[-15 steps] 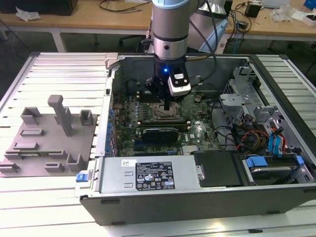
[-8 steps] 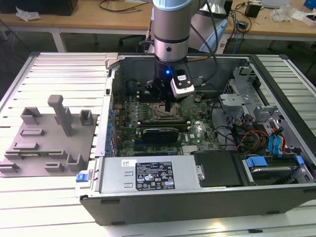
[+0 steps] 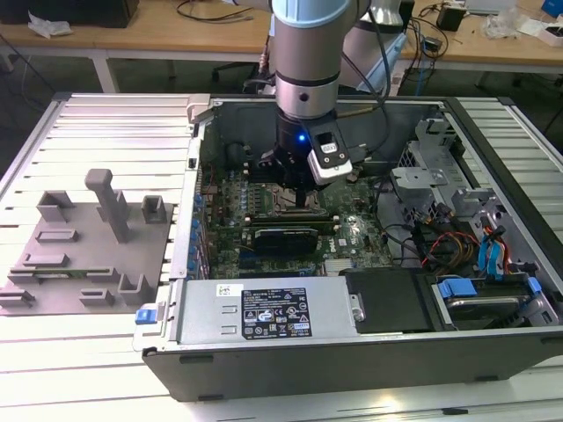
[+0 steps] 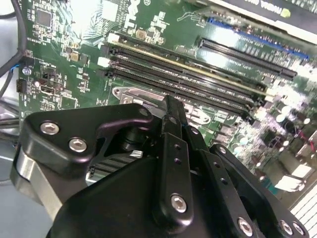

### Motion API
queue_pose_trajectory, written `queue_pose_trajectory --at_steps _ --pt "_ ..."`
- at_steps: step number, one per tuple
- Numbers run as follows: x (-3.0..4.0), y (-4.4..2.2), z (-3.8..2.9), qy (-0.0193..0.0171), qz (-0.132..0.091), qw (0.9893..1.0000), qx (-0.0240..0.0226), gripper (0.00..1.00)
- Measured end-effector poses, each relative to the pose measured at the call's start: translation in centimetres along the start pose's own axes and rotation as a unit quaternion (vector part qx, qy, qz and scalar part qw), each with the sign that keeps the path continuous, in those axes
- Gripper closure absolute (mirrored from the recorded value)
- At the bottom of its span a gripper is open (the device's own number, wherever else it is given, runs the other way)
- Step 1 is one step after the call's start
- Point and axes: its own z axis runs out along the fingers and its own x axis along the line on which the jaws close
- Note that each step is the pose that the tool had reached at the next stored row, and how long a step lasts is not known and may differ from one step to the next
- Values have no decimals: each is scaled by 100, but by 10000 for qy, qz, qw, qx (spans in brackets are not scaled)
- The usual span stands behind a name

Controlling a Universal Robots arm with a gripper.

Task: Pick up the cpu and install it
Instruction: 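Install the second cpu locking lever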

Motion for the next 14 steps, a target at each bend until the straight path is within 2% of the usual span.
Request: queue_pose_trajectory --at_steps 5,6,9,12,14 --pt "11 -6 22 -8 -410 9992 -26 89" --pt "21 -9 26 -9 -436 9990 -29 89" --pt "111 -34 39 -9 -453 9990 -30 89" --pt "137 -62 62 -8 -451 9990 -29 89" --pt "145 -86 73 -11 -562 9984 -37 89"
